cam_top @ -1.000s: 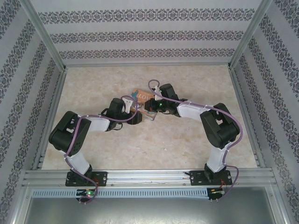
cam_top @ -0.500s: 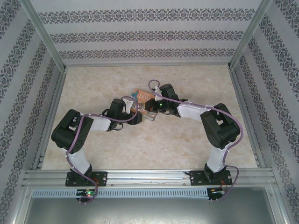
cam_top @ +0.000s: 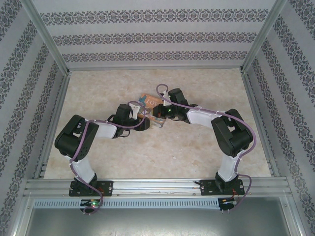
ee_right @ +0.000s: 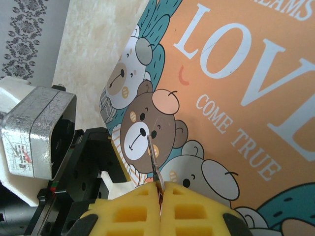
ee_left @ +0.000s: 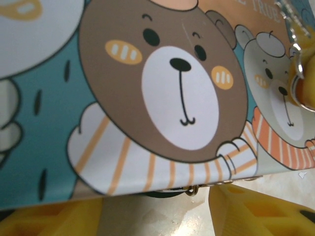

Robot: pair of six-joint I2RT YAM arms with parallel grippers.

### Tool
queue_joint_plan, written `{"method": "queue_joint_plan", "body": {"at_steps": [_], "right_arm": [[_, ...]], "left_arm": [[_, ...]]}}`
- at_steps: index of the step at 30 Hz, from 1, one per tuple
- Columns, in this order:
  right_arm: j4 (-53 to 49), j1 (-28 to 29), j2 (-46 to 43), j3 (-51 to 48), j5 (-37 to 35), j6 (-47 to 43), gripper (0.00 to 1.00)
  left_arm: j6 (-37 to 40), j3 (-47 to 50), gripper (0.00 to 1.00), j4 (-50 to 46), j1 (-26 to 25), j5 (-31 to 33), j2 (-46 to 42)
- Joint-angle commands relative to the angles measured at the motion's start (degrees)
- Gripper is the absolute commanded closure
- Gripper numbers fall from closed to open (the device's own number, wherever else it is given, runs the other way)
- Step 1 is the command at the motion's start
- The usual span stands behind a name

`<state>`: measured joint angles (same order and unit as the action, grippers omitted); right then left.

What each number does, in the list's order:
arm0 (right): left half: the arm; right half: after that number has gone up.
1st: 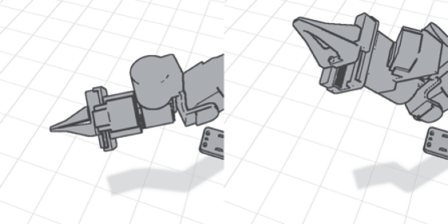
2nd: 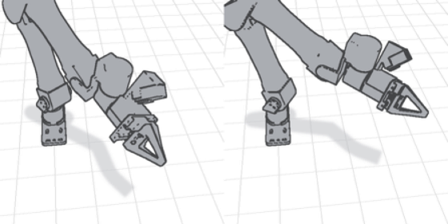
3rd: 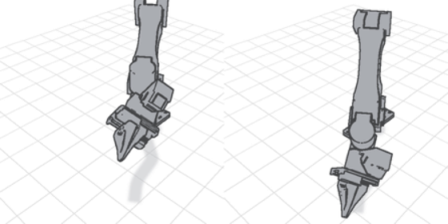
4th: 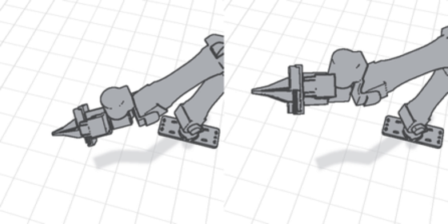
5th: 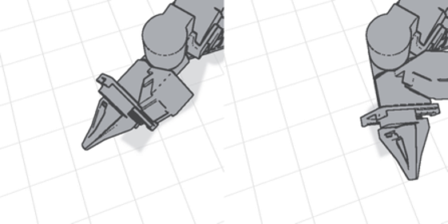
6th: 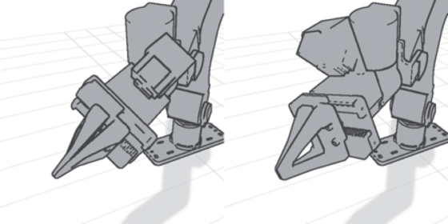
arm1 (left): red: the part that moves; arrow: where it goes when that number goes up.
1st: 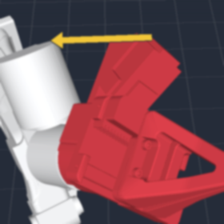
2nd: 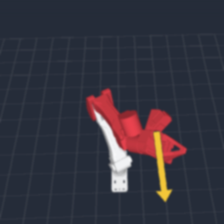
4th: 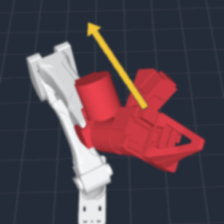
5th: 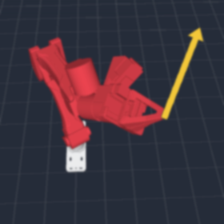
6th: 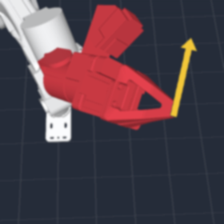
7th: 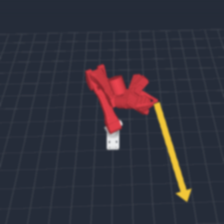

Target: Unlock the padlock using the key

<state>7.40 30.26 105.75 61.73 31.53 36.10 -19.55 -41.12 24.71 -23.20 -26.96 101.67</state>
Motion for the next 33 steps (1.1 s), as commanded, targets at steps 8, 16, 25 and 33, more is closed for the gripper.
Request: {"method": "queue_joint_plan", "body": {"at_steps": [8,16,25,33], "right_arm": [[-8.8,0.5,1.7,-2.2,-2.2,-0.1,1.00],[-8.8,0.5,1.7,-2.1,-2.2,-0.1,1.00],[-8.8,0.5,1.6,-2.2,-2.2,-0.1,1.00],[-9.0,0.5,1.4,-2.0,-2.2,-0.1,1.00]], "left_arm": [[0.2,-1.4,0.49,0.2,-2.2,-2.1,1.6],[0.4,-2.4,0.49,-0.4,-3.3,-2.0,2.1],[-0.3,-3.2,0.51,-0.5,-3.7,-1.0,2.8],[-1.1,-4.0,0.54,-0.4,-4.1,2.8,4.3]]}}
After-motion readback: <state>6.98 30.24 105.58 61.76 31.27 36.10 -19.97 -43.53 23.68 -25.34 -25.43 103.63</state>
